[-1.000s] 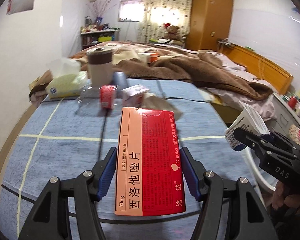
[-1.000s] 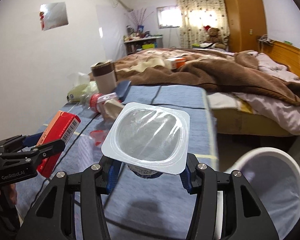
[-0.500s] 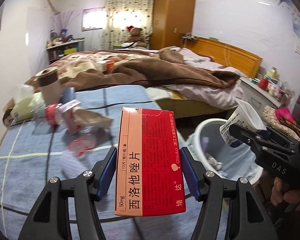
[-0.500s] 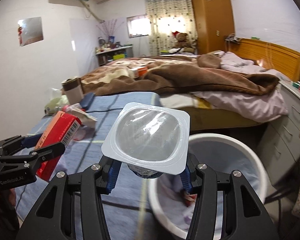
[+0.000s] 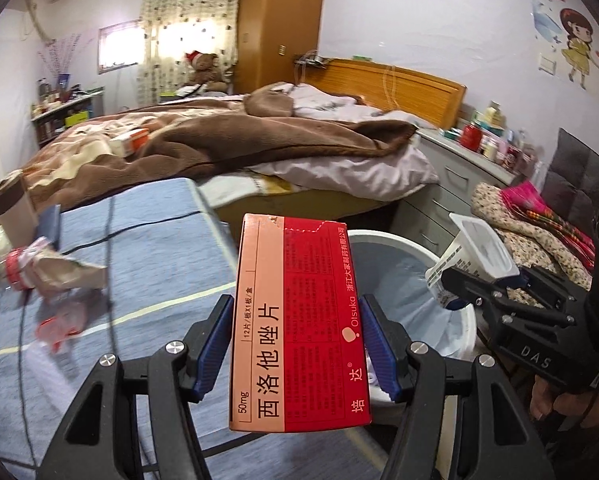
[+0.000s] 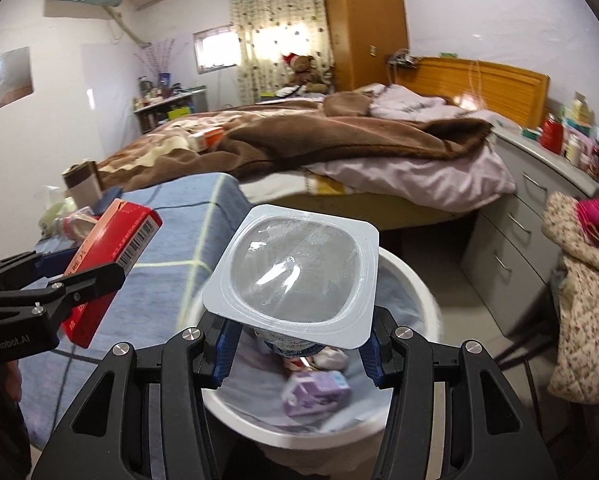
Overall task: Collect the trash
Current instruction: 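Carry the medicine box and yogurt cup over the white bin with both tools, then open both tools to drop the box and yogurt cup into the bin, then move both tools back over the trash on the bed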
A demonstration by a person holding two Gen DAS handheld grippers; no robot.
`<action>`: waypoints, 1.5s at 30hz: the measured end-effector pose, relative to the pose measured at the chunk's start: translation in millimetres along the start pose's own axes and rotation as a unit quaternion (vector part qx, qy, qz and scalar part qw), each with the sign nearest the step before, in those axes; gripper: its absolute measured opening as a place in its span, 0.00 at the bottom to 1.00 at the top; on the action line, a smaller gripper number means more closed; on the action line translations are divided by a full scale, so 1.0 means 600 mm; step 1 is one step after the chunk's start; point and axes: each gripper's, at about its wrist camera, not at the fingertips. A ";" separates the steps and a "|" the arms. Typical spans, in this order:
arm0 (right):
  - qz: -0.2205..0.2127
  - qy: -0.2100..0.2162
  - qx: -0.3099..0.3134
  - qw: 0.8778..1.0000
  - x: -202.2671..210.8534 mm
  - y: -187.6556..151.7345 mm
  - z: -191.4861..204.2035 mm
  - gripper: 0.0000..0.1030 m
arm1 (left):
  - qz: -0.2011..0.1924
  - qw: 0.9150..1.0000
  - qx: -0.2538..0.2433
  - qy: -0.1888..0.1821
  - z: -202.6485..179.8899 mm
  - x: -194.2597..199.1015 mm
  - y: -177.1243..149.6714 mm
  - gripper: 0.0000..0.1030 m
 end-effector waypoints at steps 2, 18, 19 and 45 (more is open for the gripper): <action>0.005 -0.005 -0.007 1.000 0.000 -0.004 -0.015 0.51 | 0.004 1.000 -0.009 -0.012 -0.019 -0.011 0.003 0.63; 0.051 -0.038 -0.028 0.998 -0.013 -0.031 -0.066 0.51 | 0.033 0.998 -0.031 -0.050 -0.089 -0.069 0.009 0.63; 0.054 -0.040 -0.029 0.997 -0.015 -0.032 -0.068 0.52 | 0.034 0.998 -0.030 -0.051 -0.091 -0.071 0.008 0.64; 0.017 -0.012 -0.011 1.000 -0.011 -0.006 -0.023 0.72 | 0.012 1.000 0.017 0.001 0.011 -0.021 -0.001 0.71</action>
Point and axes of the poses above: each gripper's, at about its wrist camera, not at the fingertips, and x roughly against the way its jaws point, z to its left, y to its top, and after that the axes turned 15 degrees about y, right-handed
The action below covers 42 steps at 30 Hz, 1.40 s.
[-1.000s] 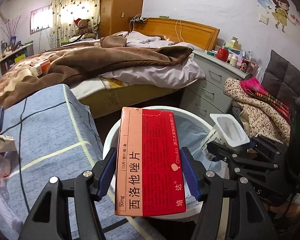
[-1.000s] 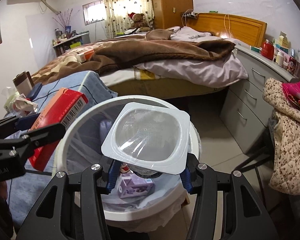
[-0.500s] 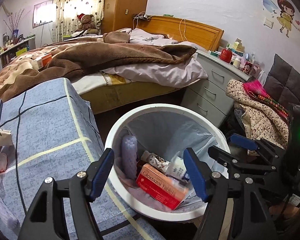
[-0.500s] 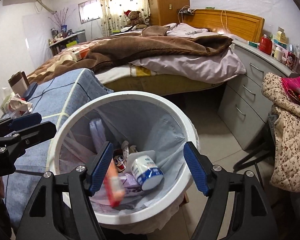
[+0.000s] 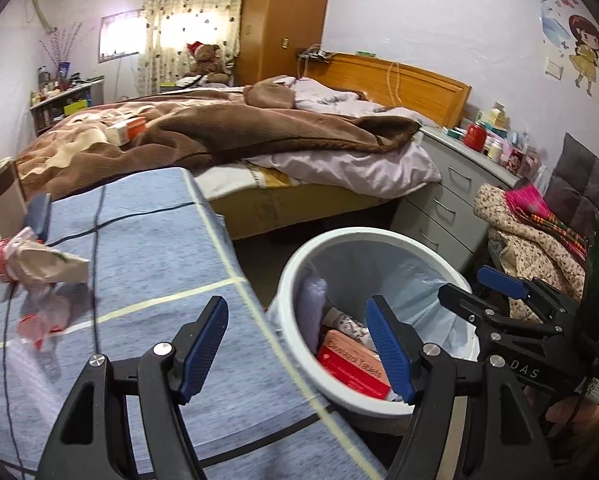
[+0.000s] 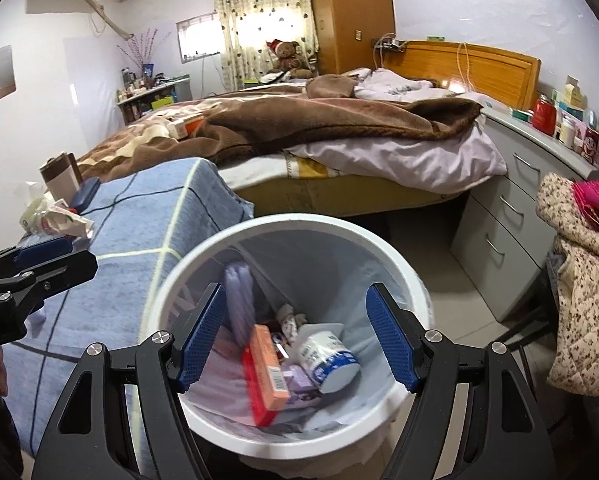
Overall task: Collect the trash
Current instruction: 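Move both tools back over the trash on the bed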
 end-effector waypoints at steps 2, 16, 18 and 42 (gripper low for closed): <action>-0.004 0.005 0.005 1.000 -0.002 0.002 0.009 0.72 | -0.002 1.000 0.006 0.007 0.014 0.006 -0.002 0.71; -0.021 0.060 0.038 0.997 -0.028 0.023 0.076 0.72 | -0.015 0.996 0.059 0.067 0.112 0.043 -0.028 0.71; -0.021 0.071 0.048 0.996 -0.035 0.026 0.088 0.72 | -0.011 0.994 0.071 0.077 0.132 0.048 -0.038 0.71; 0.054 0.227 0.175 0.957 -0.204 0.072 0.245 0.72 | 0.076 0.955 0.200 0.205 0.302 0.000 -0.139 0.71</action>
Point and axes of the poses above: each gripper's, at about its wrist camera, not at the fingertips, and x roughly against the way its jaws point, z to its left, y to its top, and after that the axes turned 15 degrees about y, right-handed
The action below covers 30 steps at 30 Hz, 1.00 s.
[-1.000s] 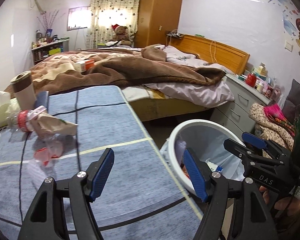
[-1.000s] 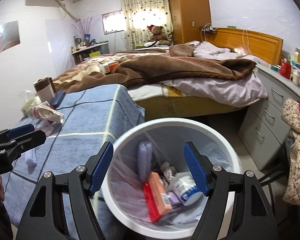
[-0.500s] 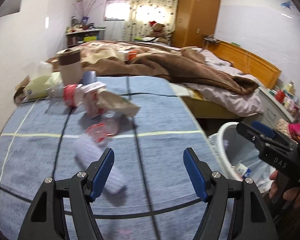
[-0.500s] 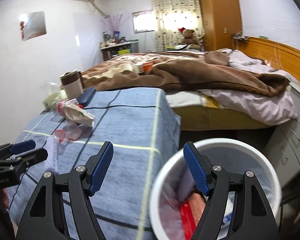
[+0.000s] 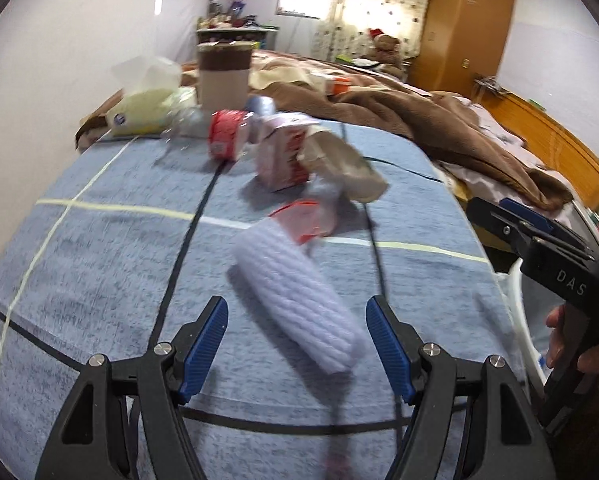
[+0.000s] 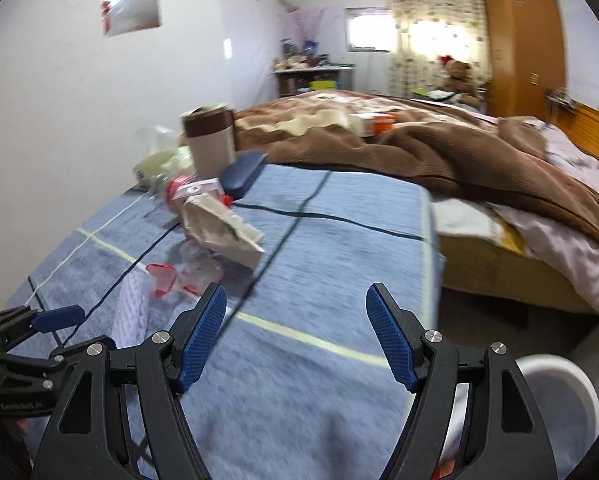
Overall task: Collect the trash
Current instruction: 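Move both tools back over the trash on the bed, then grasp the white foam sleeve with the left tool while the right tool grasps the paper bag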
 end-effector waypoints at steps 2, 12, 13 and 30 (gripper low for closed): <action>0.010 0.013 0.010 1.000 -0.017 0.006 0.002 0.72 | 0.011 1.000 0.004 0.005 0.002 -0.015 -0.001 0.71; 0.051 0.043 0.058 0.996 -0.094 0.030 0.014 0.72 | 0.029 0.999 0.020 0.001 0.008 -0.053 0.005 0.73; 0.055 0.046 0.062 0.996 -0.099 0.032 0.015 0.72 | 0.032 0.999 0.023 0.000 0.010 -0.055 0.007 0.73; 0.100 0.060 0.088 0.989 -0.153 0.045 0.027 0.72 | 0.050 0.995 0.079 0.030 0.065 -0.071 0.038 0.73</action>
Point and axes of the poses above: each gripper's, at about its wrist camera, not at the fingertips, and x roughly against the way its jaws point, z to its left, y to its top, and after that the axes turned 15 degrees about y, right-handed
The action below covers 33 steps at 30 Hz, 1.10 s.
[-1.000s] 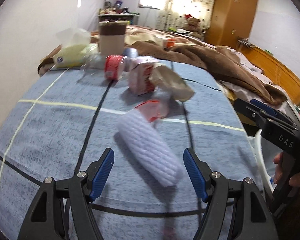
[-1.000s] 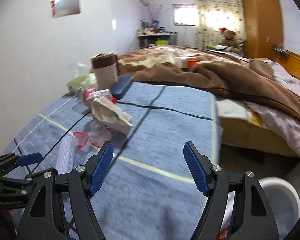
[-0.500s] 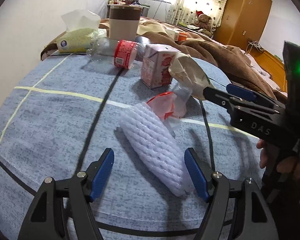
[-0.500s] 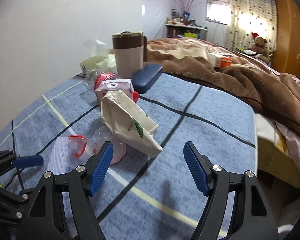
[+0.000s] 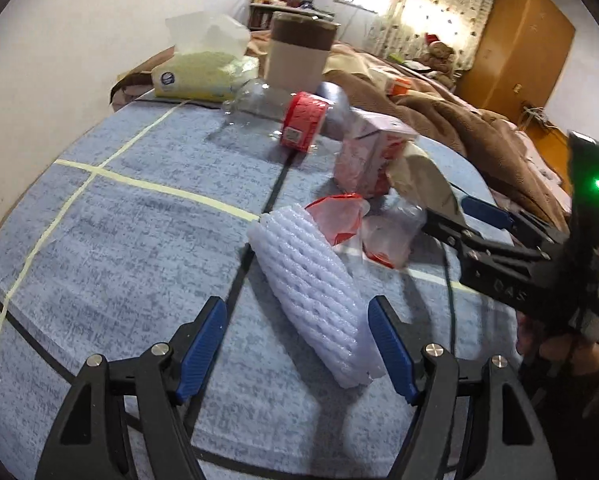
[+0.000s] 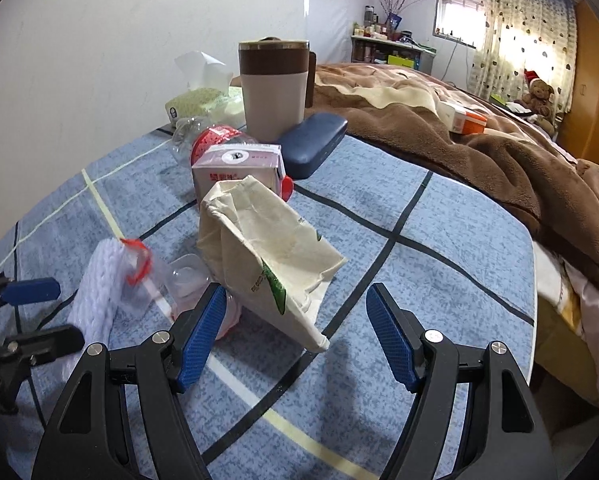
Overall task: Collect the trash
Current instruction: 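Grasp the white foam sleeve with the left tool while the right tool grasps the paper bag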
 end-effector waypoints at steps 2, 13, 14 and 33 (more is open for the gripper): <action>-0.003 0.005 -0.003 1.000 0.000 0.000 0.001 0.72 | 0.006 1.000 0.008 0.000 0.001 -0.009 0.007 0.73; 0.005 0.013 0.001 1.000 -0.013 0.000 0.006 0.31 | -0.002 0.999 0.032 0.035 0.032 -0.020 0.020 0.73; 0.006 0.013 0.003 1.000 -0.015 0.000 0.007 0.26 | -0.004 0.999 0.033 0.035 0.034 -0.021 0.021 0.73; -0.005 0.006 -0.044 0.999 0.021 -0.015 0.008 0.05 | 0.011 0.999 0.032 0.015 0.043 -0.060 0.044 0.54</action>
Point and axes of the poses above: each gripper's, at about its wrist camera, not at the fingertips, and x roughly against the way its jaws point, z to its left, y to its top, and after that the axes turned 15 degrees about y, right-handed
